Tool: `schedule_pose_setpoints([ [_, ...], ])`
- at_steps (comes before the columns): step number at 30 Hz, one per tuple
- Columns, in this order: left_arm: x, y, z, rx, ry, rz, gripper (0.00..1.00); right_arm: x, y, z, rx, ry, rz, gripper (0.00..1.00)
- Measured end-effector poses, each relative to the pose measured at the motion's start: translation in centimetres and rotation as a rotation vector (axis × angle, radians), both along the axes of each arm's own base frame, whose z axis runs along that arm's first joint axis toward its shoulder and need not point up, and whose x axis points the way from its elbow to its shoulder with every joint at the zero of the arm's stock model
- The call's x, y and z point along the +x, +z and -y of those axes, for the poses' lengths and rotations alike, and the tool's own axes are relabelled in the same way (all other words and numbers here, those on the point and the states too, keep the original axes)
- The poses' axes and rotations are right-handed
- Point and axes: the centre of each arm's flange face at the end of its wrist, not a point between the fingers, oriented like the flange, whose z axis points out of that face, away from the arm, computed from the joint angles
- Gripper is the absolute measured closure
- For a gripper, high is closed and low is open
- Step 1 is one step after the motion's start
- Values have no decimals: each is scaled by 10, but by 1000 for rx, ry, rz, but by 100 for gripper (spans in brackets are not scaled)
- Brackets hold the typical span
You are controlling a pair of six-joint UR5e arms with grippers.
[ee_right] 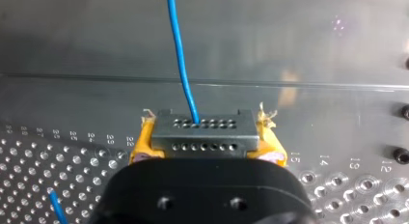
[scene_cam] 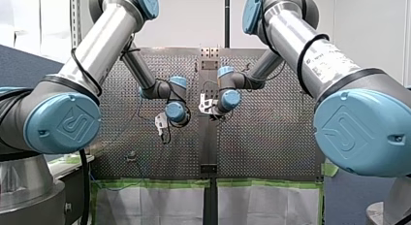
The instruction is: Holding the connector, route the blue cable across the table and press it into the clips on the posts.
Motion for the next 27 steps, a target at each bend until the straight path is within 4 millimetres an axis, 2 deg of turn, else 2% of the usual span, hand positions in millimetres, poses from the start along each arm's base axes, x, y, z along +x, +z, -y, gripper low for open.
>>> schedule_pose_setpoints([
  [10, 2, 0, 0, -6, 26, 6, 0, 0, 0, 0, 0, -1, 0, 100],
  [11, 2, 0, 0, -5, 32, 6, 8, 0, 0, 0, 0, -1, 0, 100],
  [12, 1, 0, -1, -4, 39, 6, 8, 0, 0, 0, 0, -1, 0, 100],
  [14, 1, 0, -1, -3, 47, 6, 32, 0, 0, 0, 0, -1, 0, 100],
  [15, 1, 1, -1, -2, 49, 6, 32, -1, 0, 1, 0, -1, 0, 100],
  [16, 0, 1, -1, -1, 50, 7, 37, -1, 0, 1, 0, -2, 0, 100],
  [17, 0, 1, 0, -1, 50, 7, 56, -1, 0, 1, 0, -2, 0, 100],
  [18, 0, 1, 0, 0, 50, 7, 56, -1, 0, 1, 0, -2, 0, 100],
  [19, 0, 1, 1, 0, 50, 7, 67, -1, 0, 1, 0, -2, 0, 100],
  [20, -1, 1, 1, 0, 50, 7, 85, -1, 0, 2, 0, -3, 0, 100],
  [21, -1, 1, 1, 1, 51, 6, 85, -1, 0, 2, 0, -3, 0, 100],
  [22, -2, 1, 1, 2, 53, 6, 95, -2, 0, 2, 0, -3, 0, 100],
  [23, -2, 1, 1, 3, 54, 4, 100, -2, 0, 2, 0, -4, 0, 100],
  [27, -4, 0, 1, 8, 59, -11, 100, -3, 0, 3, 0, -5, 0, 100],
])
